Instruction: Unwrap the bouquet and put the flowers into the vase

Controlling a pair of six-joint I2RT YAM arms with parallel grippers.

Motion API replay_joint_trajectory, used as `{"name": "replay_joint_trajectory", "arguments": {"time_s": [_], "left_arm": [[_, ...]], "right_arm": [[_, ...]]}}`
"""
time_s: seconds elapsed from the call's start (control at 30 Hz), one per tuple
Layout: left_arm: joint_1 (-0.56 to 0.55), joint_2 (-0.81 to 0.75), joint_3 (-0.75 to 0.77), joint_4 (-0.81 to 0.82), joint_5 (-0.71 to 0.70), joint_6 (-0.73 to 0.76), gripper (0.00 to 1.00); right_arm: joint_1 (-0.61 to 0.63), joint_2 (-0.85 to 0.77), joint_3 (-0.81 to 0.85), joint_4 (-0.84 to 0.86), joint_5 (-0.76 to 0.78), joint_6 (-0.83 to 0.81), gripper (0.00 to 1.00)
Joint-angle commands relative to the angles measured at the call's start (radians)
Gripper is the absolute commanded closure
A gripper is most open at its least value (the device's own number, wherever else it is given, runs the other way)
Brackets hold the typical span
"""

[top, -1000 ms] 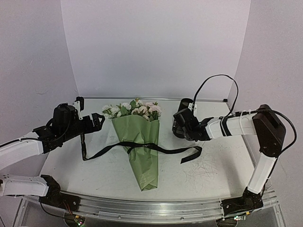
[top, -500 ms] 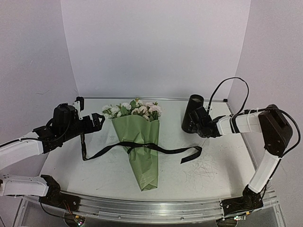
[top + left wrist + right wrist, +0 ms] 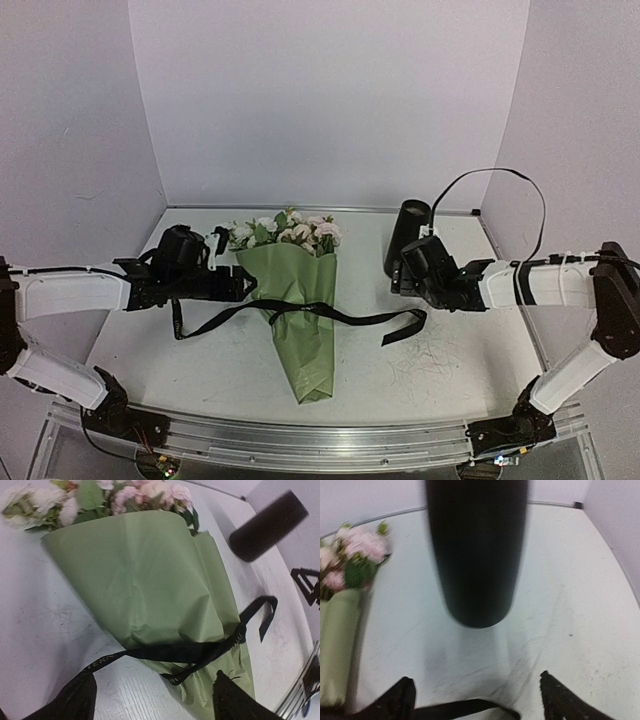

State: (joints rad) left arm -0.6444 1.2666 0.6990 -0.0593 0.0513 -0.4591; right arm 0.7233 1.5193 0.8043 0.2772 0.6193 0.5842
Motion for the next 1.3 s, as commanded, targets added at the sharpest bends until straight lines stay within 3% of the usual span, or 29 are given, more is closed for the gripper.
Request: {"name": "replay_joint_trajectory", "arguments": {"time_s": [0.0,0.1,0.2,0.3,0.73,0.97,1.27], "left_arm": [[-0.096,0.070,0.105,0.031,0.042,0.083,0.25],[-0.134,0.121,0.147,0.015,0.043,0.115,0.35],[-0.148,0.154,0.179,0.000,0.055,0.145,0.39],[-0.154,0.187,0.205,-0.010,0.077,0.163,0.39],[-0.170,0.346,0.280,-0.086,0.007,0.213,0.39],[-0.181,0.356,0.268,-0.090,-0.104,0.233,0.24],[-0.222,0.412,0.290,-0.099,-0.136,0.279,0.21]], "right_arm": [[0.117,-0.018,0.006,-0.022,-0.121,-0.011,0.31],[0.157,0.006,0.009,0.100,-0.356,-0.152,0.49],[0.183,0.041,0.040,0.184,-0.589,-0.262,0.50],[0.207,0.092,0.108,0.175,-0.682,-0.305,0.48],[0.223,0.310,0.353,0.101,-0.704,-0.352,0.46],[0.223,0.380,0.396,0.057,-0.606,-0.366,0.43],[0.223,0.405,0.400,0.043,-0.611,-0.389,0.45]]}}
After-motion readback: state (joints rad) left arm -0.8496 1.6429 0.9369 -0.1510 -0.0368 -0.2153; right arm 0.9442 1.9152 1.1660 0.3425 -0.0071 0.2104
